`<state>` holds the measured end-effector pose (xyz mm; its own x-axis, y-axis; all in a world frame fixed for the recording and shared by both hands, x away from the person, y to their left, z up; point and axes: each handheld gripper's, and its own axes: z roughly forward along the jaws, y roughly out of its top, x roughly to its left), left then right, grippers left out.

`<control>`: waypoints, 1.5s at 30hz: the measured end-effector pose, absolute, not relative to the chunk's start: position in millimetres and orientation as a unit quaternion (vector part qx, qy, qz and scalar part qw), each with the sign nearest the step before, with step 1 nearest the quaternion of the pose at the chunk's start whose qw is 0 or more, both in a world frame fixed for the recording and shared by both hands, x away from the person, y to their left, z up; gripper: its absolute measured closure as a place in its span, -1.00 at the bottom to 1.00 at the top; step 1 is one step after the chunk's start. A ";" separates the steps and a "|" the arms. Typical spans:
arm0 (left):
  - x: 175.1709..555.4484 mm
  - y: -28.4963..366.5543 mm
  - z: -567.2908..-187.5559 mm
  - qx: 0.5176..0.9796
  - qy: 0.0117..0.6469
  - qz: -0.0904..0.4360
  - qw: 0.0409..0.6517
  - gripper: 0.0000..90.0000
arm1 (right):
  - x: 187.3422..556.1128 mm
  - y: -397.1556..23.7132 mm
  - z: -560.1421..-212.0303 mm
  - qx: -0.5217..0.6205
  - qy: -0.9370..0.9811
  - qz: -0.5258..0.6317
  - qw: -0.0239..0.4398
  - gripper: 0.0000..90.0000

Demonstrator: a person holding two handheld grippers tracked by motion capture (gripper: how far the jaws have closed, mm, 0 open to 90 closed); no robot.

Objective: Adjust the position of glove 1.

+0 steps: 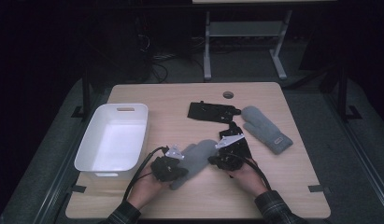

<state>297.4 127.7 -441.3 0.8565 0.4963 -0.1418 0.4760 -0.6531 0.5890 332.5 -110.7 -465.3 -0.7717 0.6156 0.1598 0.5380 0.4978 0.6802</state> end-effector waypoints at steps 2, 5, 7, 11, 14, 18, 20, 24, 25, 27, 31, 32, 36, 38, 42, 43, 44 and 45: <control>297.5 124.5 -442.2 0.907 0.268 0.013 0.325 0.99 | 337.3 -108.9 -465.8 0.339 0.858 0.383 0.053 1.00; 300.5 111.3 -448.2 0.913 0.252 -0.003 0.321 0.99 | 342.9 -105.8 -467.9 0.344 0.854 0.386 0.051 1.00; 300.9 107.3 -450.1 0.919 0.241 -0.002 0.311 0.99 | 343.8 -104.3 -467.5 0.341 0.857 0.383 0.053 1.00; 296.7 101.2 -440.0 0.915 0.229 0.017 0.331 0.99 | 342.3 -105.7 -463.8 0.337 0.857 0.386 0.062 1.00; 299.2 113.0 -424.5 0.904 0.241 0.044 0.350 0.99 | 340.0 -113.1 -458.3 0.341 0.852 0.392 0.066 1.00; 310.0 130.8 -418.2 0.891 0.279 0.067 0.352 0.99 | 334.5 -125.0 -450.9 0.343 0.848 0.398 0.067 0.97; 312.7 133.7 -419.4 0.891 0.285 0.070 0.347 0.99 | 330.5 -132.2 -448.6 0.343 0.847 0.401 0.061 0.83; 318.8 133.7 -430.9 0.895 0.301 0.073 0.321 0.99 | 321.4 -150.6 -445.1 0.346 0.846 0.403 0.053 0.29; 318.8 133.7 -430.9 0.895 0.301 0.073 0.321 0.99 | 319.7 -155.2 -444.2 0.349 0.845 0.402 0.053 0.18; 320.7 129.4 -437.6 0.901 0.297 0.067 0.308 0.99 | 315.2 -165.6 -444.2 0.357 0.838 0.407 0.064 0.05; 320.1 124.4 -439.3 0.903 0.292 0.066 0.308 0.99 | 310.2 -180.9 -446.5 0.368 0.835 0.402 0.073 -0.06; 320.0 120.0 -440.4 0.905 0.288 0.063 0.307 0.99 | 306.8 -189.8 -447.2 0.374 0.834 0.398 0.080 -0.14; 320.6 108.2 -442.3 0.909 0.276 0.058 0.307 0.99 | 301.3 -208.1 -448.1 0.378 0.834 0.389 0.099 -0.19; 320.7 104.8 -442.3 0.909 0.275 0.057 0.308 0.99 | 300.0 -212.7 -448.8 0.385 0.832 0.387 0.099 -0.19; 322.1 92.8 -442.7 0.911 0.265 0.055 0.311 0.99 | 295.1 -229.9 -452.4 0.398 0.827 0.382 0.108 -0.21; 322.4 89.3 -441.2 0.912 0.261 0.057 0.312 0.99 | 292.2 -236.2 -453.3 0.403 0.825 0.380 0.110 -0.22; 322.3 89.4 -438.8 0.910 0.262 0.060 0.316 0.99 | 290.7 -239.0 -453.7 0.406 0.823 0.381 0.112 -0.23; 322.5 91.2 -435.4 0.908 0.264 0.064 0.320 0.99 | 289.5 -241.5 -453.9 0.409 0.822 0.380 0.114 -0.23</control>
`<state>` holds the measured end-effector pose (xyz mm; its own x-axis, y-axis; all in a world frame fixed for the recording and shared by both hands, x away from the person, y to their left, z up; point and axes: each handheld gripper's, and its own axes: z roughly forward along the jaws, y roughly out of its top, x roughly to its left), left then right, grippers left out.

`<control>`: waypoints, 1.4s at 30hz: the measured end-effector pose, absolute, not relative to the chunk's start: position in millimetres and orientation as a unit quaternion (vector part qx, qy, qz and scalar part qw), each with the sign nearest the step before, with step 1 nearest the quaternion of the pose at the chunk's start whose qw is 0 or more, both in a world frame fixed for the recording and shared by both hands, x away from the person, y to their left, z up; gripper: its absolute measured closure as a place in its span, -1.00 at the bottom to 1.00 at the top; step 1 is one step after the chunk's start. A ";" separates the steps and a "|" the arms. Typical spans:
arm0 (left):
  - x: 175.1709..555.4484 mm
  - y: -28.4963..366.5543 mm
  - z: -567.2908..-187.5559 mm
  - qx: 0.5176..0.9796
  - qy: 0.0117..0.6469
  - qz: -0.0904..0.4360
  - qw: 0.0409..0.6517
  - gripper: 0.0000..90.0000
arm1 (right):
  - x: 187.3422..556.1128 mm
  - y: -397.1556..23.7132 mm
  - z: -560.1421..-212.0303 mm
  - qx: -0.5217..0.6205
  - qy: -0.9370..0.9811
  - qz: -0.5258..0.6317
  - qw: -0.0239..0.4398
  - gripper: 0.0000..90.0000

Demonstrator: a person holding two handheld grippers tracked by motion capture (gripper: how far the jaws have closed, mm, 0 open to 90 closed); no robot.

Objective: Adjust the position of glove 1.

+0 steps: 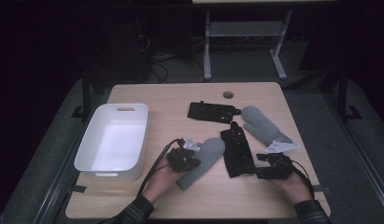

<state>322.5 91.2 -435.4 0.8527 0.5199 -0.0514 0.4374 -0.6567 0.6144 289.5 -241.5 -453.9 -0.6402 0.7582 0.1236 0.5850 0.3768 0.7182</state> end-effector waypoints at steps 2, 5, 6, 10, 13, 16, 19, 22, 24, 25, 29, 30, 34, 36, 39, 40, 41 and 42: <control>323.4 99.4 -428.3 0.901 0.273 0.079 0.327 0.99 | 287.6 -246.6 -454.1 0.410 0.821 0.380 0.118 -0.24; 327.9 117.4 -422.3 0.890 0.300 0.101 0.330 0.99 | 284.7 -252.1 -454.9 0.416 0.818 0.378 0.121 -0.24; 327.9 117.4 -422.3 0.890 0.300 0.101 0.330 0.99 | 284.7 -252.1 -454.9 0.416 0.818 0.378 0.121 -0.24; 332.8 129.9 -427.6 0.879 0.333 0.120 0.320 0.99 | 280.4 -257.3 -456.7 0.418 0.818 0.375 0.122 -0.25; 337.9 127.4 -440.7 0.885 0.344 0.133 0.283 0.99 | 278.5 -259.2 -458.7 0.419 0.820 0.371 0.122 -0.30; 339.8 129.8 -446.5 0.885 0.352 0.127 0.277 0.99 | 277.1 -263.8 -460.8 0.424 0.819 0.365 0.126 -0.35; 335.3 132.6 -446.5 0.888 0.352 0.111 0.274 0.99 | 276.6 -270.1 -462.3 0.432 0.815 0.364 0.129 -0.37; 327.7 136.5 -446.2 0.894 0.343 0.098 0.270 0.99 | 275.6 -273.6 -463.3 0.440 0.812 0.361 0.129 -0.37; 325.2 137.9 -446.7 0.895 0.343 0.093 0.270 0.99 | 276.3 -275.1 -463.9 0.438 0.813 0.361 0.132 -0.38; 320.5 140.4 -447.5 0.898 0.339 0.085 0.269 0.99 | 276.4 -275.3 -463.6 0.441 0.812 0.359 0.131 -0.38; 313.0 142.3 -447.9 0.902 0.331 0.072 0.269 0.99 | 276.9 -274.7 -464.1 0.442 0.812 0.358 0.132 -0.38; 307.6 143.0 -448.6 0.903 0.325 0.065 0.273 0.99 | 276.6 -274.3 -463.9 0.442 0.812 0.357 0.133 -0.38; 296.8 142.7 -450.2 0.906 0.314 0.047 0.281 0.99 | 274.9 -270.4 -460.2 0.432 0.814 0.364 0.133 0.01; 294.9 142.2 -450.5 0.907 0.311 0.045 0.281 0.99 | 274.5 -268.0 -457.6 0.430 0.814 0.368 0.131 0.19; 291.7 139.6 -452.0 0.908 0.305 0.032 0.287 0.99 | 276.7 -251.3 -448.2 0.413 0.816 0.390 0.108 0.79; 291.7 139.6 -452.0 0.908 0.305 0.032 0.287 0.99 | 276.7 -251.3 -448.2 0.413 0.816 0.390 0.108 0.79; 291.5 139.3 -451.7 0.910 0.300 0.031 0.286 0.99 | 280.1 -240.3 -447.2 0.402 0.821 0.395 0.094 0.98; 290.4 138.3 -451.7 0.909 0.299 0.031 0.289 0.99 | 280.1 -240.3 -447.2 0.402 0.821 0.395 0.094 0.98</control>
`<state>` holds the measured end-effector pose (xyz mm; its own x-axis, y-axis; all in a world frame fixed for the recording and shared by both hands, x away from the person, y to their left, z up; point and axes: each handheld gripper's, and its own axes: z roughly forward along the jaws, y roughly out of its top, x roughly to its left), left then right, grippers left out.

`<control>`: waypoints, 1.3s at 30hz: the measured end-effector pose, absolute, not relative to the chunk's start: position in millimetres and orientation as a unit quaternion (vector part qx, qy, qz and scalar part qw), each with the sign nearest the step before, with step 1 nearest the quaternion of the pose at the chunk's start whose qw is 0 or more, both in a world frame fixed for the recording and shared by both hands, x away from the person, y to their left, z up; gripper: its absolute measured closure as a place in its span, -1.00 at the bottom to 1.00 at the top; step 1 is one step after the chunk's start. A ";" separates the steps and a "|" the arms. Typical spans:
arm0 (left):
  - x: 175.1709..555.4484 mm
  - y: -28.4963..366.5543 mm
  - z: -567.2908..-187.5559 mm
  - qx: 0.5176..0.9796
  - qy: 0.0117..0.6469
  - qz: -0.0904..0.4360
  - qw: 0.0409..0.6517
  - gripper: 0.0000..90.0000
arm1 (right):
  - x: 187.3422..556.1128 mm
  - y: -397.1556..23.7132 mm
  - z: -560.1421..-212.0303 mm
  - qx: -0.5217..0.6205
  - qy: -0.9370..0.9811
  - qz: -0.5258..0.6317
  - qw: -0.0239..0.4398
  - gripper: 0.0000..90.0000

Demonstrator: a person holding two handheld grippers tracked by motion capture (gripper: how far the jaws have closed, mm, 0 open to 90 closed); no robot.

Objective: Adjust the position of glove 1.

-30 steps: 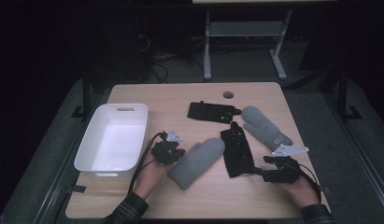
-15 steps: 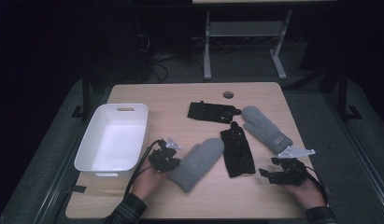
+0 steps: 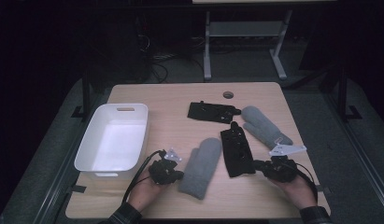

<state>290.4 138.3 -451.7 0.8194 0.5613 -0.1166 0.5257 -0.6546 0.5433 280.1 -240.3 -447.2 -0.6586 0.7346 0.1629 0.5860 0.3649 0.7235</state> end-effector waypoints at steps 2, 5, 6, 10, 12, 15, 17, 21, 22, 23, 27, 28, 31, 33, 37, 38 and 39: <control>288.3 136.3 -451.4 0.909 0.296 0.029 0.291 0.99 | 285.9 -223.1 -447.5 0.382 0.831 0.396 0.080 1.00; 285.7 131.5 -451.4 0.913 0.284 0.023 0.293 0.99 | 290.4 -205.6 -449.5 0.368 0.839 0.395 0.069 1.00; 285.7 131.5 -451.4 0.913 0.284 0.023 0.293 0.99 | 292.0 -199.8 -451.1 0.362 0.842 0.393 0.068 1.00; 284.5 128.7 -452.1 0.913 0.280 0.018 0.295 0.99 | 295.6 -182.2 -454.6 0.351 0.849 0.390 0.059 1.00; 283.8 127.7 -451.8 0.914 0.277 0.017 0.296 0.99 | 300.8 -165.3 -457.7 0.343 0.855 0.386 0.048 1.00; 282.4 125.9 -452.4 0.911 0.281 0.015 0.302 0.99 | 306.1 -148.6 -460.3 0.338 0.863 0.373 0.048 1.00; 282.6 125.6 -452.2 0.914 0.274 0.012 0.298 0.99 | 309.7 -139.4 -461.9 0.333 0.867 0.365 0.056 1.00; 281.8 121.6 -453.4 0.915 0.266 0.009 0.303 0.99 | 316.5 -129.4 -463.2 0.333 0.869 0.362 0.060 1.00; 281.8 121.6 -453.4 0.915 0.266 0.009 0.303 0.99 | 318.4 -128.0 -464.0 0.336 0.867 0.364 0.060 1.00; 281.1 117.9 -453.9 0.916 0.260 0.004 0.306 0.99 | 319.9 -127.0 -464.6 0.339 0.866 0.363 0.060 1.00; 280.4 111.2 -454.4 0.918 0.252 0.002 0.305 0.99 | 324.0 -123.9 -463.4 0.336 0.868 0.361 0.064 1.00; 280.3 106.9 -454.8 0.919 0.247 -0.002 0.307 0.99 | 326.6 -121.5 -462.5 0.337 0.867 0.361 0.065 1.00; 279.1 101.3 -455.0 0.922 0.237 -0.004 0.307 0.99 | 330.6 -117.9 -462.1 0.333 0.868 0.362 0.066 1.00; 278.2 99.3 -455.5 0.921 0.235 -0.005 0.310 0.99 | 331.6 -116.6 -462.3 0.335 0.867 0.364 0.063 1.00; 278.0 93.0 -454.2 0.925 0.218 -0.005 0.311 0.99 | 336.3 -109.0 -462.8 0.330 0.870 0.363 0.056 1.00; 278.3 91.8 -454.4 0.925 0.216 -0.004 0.313 0.99 | 337.5 -107.1 -462.4 0.326 0.871 0.364 0.056 1.00; 277.7 90.0 -455.0 0.922 0.221 -0.007 0.319 0.99 | 338.5 -105.0 -462.0 0.325 0.871 0.363 0.056 1.00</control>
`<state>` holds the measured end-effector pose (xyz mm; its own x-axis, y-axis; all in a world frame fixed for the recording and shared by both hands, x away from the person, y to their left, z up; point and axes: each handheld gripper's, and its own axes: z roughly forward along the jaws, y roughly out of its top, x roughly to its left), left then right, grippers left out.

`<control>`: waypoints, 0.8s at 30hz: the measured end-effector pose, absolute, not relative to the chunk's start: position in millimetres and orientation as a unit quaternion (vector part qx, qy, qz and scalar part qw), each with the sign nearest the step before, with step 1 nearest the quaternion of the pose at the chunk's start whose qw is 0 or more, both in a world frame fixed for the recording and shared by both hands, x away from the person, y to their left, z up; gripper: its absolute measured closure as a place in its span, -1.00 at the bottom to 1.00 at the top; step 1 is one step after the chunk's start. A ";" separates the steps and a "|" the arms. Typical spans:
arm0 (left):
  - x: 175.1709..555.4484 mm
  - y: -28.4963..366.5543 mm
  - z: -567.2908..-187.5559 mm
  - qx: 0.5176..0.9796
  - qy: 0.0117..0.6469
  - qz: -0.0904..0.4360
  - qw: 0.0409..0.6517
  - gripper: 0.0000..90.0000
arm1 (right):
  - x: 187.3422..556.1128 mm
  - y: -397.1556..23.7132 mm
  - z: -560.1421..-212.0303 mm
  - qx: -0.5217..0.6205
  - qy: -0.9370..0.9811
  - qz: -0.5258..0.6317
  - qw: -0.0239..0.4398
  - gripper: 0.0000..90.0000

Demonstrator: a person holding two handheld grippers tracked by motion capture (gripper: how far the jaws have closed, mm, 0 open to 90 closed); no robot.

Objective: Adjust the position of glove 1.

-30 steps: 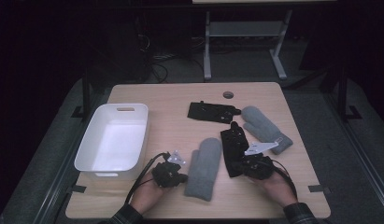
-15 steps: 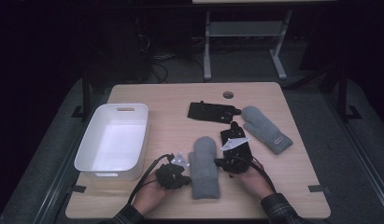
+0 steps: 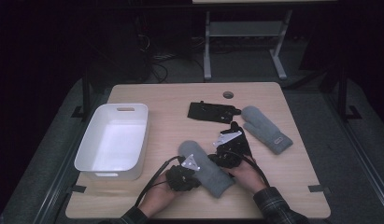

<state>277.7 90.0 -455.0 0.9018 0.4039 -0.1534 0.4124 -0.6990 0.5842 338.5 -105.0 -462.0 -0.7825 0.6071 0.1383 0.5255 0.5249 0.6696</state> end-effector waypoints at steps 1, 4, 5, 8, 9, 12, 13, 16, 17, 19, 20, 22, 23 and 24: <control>277.9 89.1 -455.0 0.922 0.220 -0.005 0.318 0.99 | 339.4 -102.8 -461.8 0.325 0.872 0.363 0.055 1.00; 278.5 87.3 -455.6 0.922 0.217 -0.008 0.320 0.99 | 341.7 -96.0 -461.8 0.323 0.871 0.365 0.057 1.00; 278.7 87.1 -455.9 0.923 0.216 -0.005 0.319 0.99 | 342.6 -94.1 -462.4 0.320 0.872 0.367 0.056 1.00; 278.9 88.6 -456.1 0.920 0.222 -0.008 0.324 0.99 | 343.9 -90.8 -464.6 0.316 0.874 0.364 0.058 1.00; 278.8 89.2 -455.9 0.919 0.224 -0.010 0.325 0.99 | 343.7 -91.0 -464.4 0.320 0.873 0.365 0.055 1.00; 278.0 89.6 -455.9 0.916 0.228 -0.010 0.329 0.99 | 344.5 -92.9 -464.3 0.318 0.872 0.367 0.054 1.00; 277.4 90.4 -455.6 0.916 0.227 -0.009 0.330 0.98 | 344.6 -93.4 -464.1 0.317 0.873 0.367 0.056 1.00; 274.8 98.4 -453.0 0.919 0.221 -0.004 0.328 0.88 | 343.6 -95.1 -462.2 0.319 0.871 0.368 0.057 0.90; 273.8 102.5 -452.7 0.918 0.222 0.000 0.330 0.84 | 343.5 -96.8 -461.4 0.322 0.871 0.368 0.058 0.87; 272.7 112.5 -451.4 0.917 0.223 0.009 0.330 0.72 | 343.2 -100.1 -458.8 0.328 0.866 0.374 0.054 0.77; 272.4 118.1 -450.1 0.918 0.221 0.017 0.329 0.68 | 342.6 -101.8 -457.2 0.333 0.863 0.377 0.052 0.72; 271.9 123.2 -449.4 0.914 0.226 0.021 0.336 0.55 | 342.2 -103.8 -455.6 0.333 0.861 0.381 0.053 0.65; 271.6 128.6 -448.9 0.912 0.225 0.026 0.341 0.55 | 341.4 -105.9 -453.7 0.335 0.859 0.384 0.054 0.56; 269.0 137.1 -451.1 0.907 0.225 0.037 0.354 0.35 | 339.2 -110.5 -449.9 0.336 0.856 0.388 0.054 0.40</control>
<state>269.0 137.1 -451.1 0.8960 0.4346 -0.0914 0.3816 -0.6484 0.6588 339.2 -110.5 -449.9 -0.7676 0.6185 0.1681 0.5338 0.4718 0.7017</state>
